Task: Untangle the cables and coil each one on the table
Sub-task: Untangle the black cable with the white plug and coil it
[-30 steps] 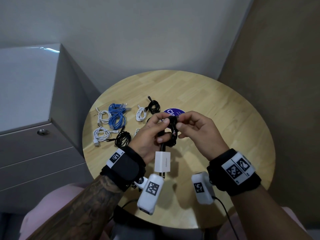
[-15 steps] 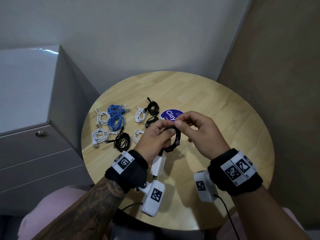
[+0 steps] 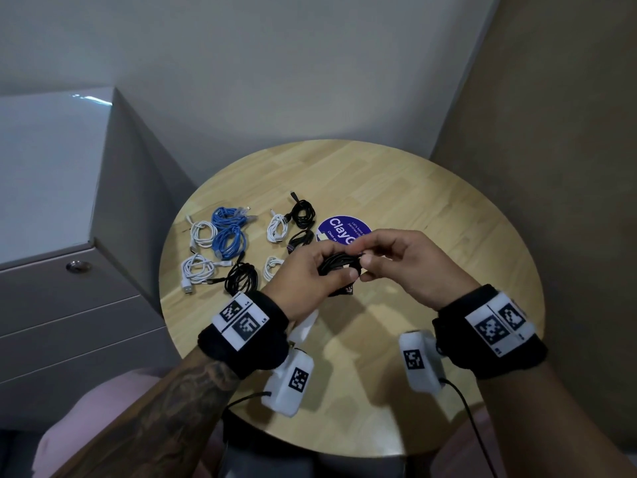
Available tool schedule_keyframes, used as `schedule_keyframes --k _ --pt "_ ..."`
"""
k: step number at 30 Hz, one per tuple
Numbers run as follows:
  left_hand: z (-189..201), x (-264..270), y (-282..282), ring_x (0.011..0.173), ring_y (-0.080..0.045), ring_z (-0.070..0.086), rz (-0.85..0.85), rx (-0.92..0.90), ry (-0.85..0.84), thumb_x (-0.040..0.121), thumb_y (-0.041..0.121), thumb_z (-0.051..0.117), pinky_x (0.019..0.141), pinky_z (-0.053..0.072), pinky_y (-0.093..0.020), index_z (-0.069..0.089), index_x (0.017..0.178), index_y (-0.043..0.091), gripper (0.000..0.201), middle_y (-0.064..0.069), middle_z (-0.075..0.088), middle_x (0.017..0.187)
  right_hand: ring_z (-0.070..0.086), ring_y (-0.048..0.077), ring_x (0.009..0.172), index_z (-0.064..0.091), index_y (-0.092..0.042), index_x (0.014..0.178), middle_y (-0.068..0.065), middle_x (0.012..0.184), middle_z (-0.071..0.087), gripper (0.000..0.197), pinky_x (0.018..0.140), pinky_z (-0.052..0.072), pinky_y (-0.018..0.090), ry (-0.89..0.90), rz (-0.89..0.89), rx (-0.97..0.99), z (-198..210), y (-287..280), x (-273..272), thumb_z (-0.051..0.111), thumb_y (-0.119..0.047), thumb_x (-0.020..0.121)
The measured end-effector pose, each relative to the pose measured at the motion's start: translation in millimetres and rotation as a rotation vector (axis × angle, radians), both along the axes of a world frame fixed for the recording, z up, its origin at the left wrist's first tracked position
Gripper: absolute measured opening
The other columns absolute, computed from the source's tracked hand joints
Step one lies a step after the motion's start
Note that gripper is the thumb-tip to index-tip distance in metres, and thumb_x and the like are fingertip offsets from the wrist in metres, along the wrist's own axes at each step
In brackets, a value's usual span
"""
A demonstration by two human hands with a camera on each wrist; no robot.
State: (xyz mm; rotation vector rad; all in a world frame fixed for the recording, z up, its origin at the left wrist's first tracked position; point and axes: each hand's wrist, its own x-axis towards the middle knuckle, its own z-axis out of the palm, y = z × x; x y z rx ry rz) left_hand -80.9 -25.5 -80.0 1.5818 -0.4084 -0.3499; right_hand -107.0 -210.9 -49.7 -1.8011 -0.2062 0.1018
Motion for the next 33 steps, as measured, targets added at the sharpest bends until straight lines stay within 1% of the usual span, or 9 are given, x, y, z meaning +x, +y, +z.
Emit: schedule_keyframes --k 3,6,11,14,21,25,29,31,33 --pt "-3.5 2.5 -2.8 0.073 -0.008 0.063 0.044 0.023 -0.028 0.092 0.004 0.064 0.074 0.056 -0.031 0.064 0.100 0.015 0.013 0.001 0.067 0.081 0.065 0.008 0.085 0.076 -0.013 0.100 0.000 0.094 0.067 0.020 0.079 0.052 0.020 -0.226 -0.107 -0.231 -3.4 8.4 0.4 0.066 0.002 0.092" --pt "-6.1 7.7 -3.2 0.077 -0.013 0.066 0.090 0.091 -0.115 0.092 0.011 0.064 0.079 0.058 -0.037 0.064 0.098 0.021 0.012 0.000 0.068 0.084 0.065 0.009 0.087 0.077 -0.012 0.100 -0.004 0.093 0.063 0.018 0.079 0.053 0.020 -0.370 -0.160 -0.292 -8.5 13.9 1.9 0.069 0.001 0.090" --pt "-12.0 13.4 5.7 0.081 -0.015 0.067 0.090 0.244 -0.230 0.085 0.029 0.066 0.079 0.057 -0.049 0.063 0.097 0.031 0.012 0.006 0.068 0.086 0.065 0.003 0.082 0.075 -0.015 0.100 -0.003 0.088 0.071 0.022 0.076 0.052 0.018 -0.135 -0.089 -0.179 -11.3 4.6 2.7 0.072 0.003 0.087" --pt "-11.8 13.7 7.9 0.086 -0.018 0.068 0.034 0.265 -0.240 0.081 0.031 0.068 0.080 0.057 -0.049 0.063 0.099 0.031 0.018 0.004 0.068 0.091 0.062 0.002 0.077 0.071 -0.012 0.097 -0.008 0.082 0.067 0.018 0.074 0.051 0.018 -0.102 -0.072 -0.230 -14.1 3.4 2.0 0.068 0.004 0.089" --pt "-8.8 15.5 8.2 0.085 -0.013 0.065 -0.029 0.255 -0.283 0.084 0.010 0.066 0.084 0.055 -0.039 0.060 0.113 0.021 0.031 0.002 0.067 0.092 0.061 0.004 0.084 0.068 -0.017 0.090 -0.001 0.093 0.061 0.021 0.072 0.049 0.015 -0.246 -0.141 -0.278 -18.7 2.9 4.0 0.070 0.004 0.087" --pt "-6.4 14.3 -1.3 0.076 -0.005 0.064 0.149 0.114 -0.220 0.089 0.001 0.062 0.073 0.052 -0.021 0.062 0.111 0.013 0.025 0.000 0.069 0.090 0.064 0.010 0.086 0.074 -0.012 0.096 0.003 0.092 0.059 0.020 0.077 0.055 0.024 -0.535 -0.329 -0.326 -27.4 19.3 4.5 0.067 0.005 0.089" --pt "-6.2 13.3 -6.7 0.057 0.002 0.056 0.246 0.045 -0.130 0.094 0.013 0.062 0.055 0.043 -0.017 0.064 0.104 0.010 0.011 0.009 0.064 0.074 0.066 0.016 0.083 0.078 -0.007 0.105 0.004 0.088 0.065 0.018 0.075 0.056 0.031 -0.701 -0.438 -0.267 -36.1 33.7 1.5 0.073 0.000 0.089" --pt "-5.0 14.9 -2.6 0.047 0.001 0.048 0.253 0.017 -0.095 0.095 0.018 0.062 0.049 0.039 -0.018 0.064 0.095 0.009 0.009 0.016 0.056 0.058 0.068 0.014 0.078 0.077 -0.009 0.106 -0.002 0.083 0.069 0.017 0.076 0.058 0.032 -0.566 -0.481 -0.095 -37.3 43.8 -4.6 0.075 -0.006 0.089" --pt "-3.8 18.9 3.5 0.043 0.001 0.043 0.210 0.004 -0.087 0.093 0.018 0.064 0.046 0.036 -0.016 0.063 0.089 0.007 0.013 0.016 0.052 0.052 0.069 0.015 0.076 0.073 -0.012 0.108 -0.002 0.079 0.071 0.017 0.072 0.058 0.031 -0.261 -0.547 0.230 -33.3 50.2 -4.5 0.072 -0.009 0.092"
